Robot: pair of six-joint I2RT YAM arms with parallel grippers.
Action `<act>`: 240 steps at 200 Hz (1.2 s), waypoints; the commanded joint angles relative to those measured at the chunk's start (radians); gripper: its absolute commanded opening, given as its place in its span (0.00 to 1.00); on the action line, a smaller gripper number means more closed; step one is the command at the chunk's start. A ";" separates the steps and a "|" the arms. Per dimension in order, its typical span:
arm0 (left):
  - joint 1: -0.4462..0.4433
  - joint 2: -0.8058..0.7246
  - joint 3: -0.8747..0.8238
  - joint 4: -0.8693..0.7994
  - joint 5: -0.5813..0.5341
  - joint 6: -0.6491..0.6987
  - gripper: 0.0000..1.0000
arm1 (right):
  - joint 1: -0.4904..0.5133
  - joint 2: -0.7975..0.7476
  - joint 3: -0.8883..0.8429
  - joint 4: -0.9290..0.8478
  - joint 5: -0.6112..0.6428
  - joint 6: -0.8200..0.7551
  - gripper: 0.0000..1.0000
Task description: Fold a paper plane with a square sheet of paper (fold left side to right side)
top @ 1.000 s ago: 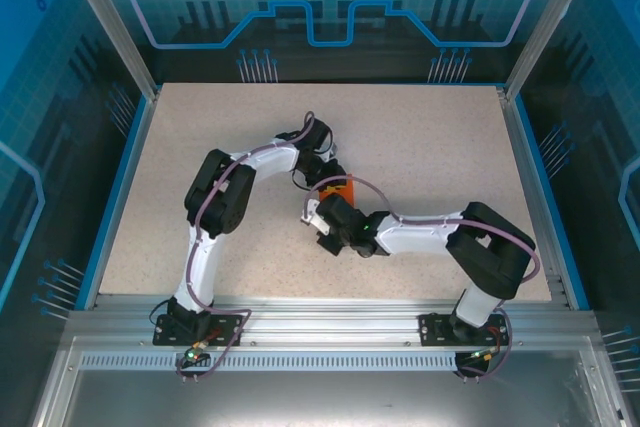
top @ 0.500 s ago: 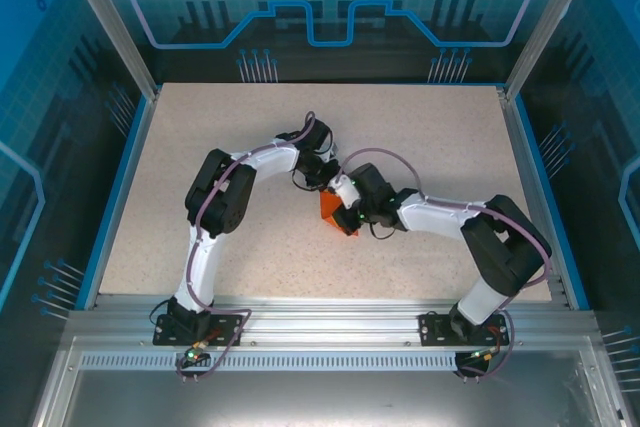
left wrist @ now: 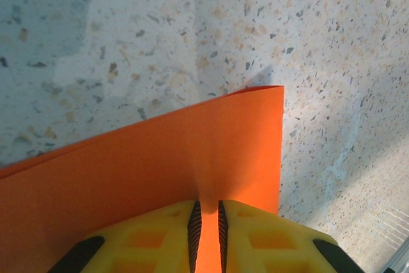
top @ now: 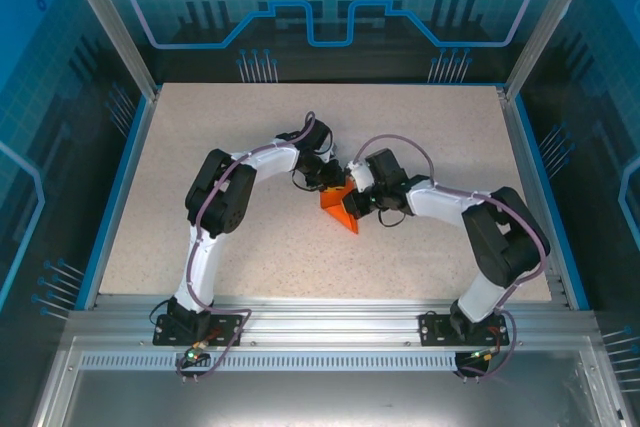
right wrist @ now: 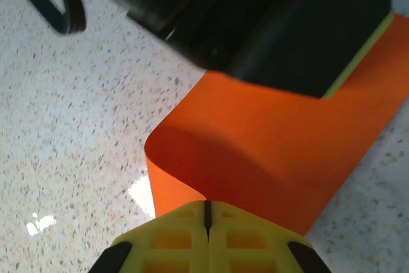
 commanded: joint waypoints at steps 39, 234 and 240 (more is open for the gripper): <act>-0.008 0.060 0.005 -0.056 -0.024 0.026 0.20 | -0.040 0.083 0.085 -0.096 -0.029 0.043 0.00; -0.011 0.065 0.025 -0.078 -0.041 0.032 0.20 | -0.086 0.131 0.086 -0.141 0.002 0.079 0.00; -0.010 0.065 0.027 -0.078 -0.041 0.032 0.20 | -0.089 0.132 0.089 -0.146 0.005 0.079 0.00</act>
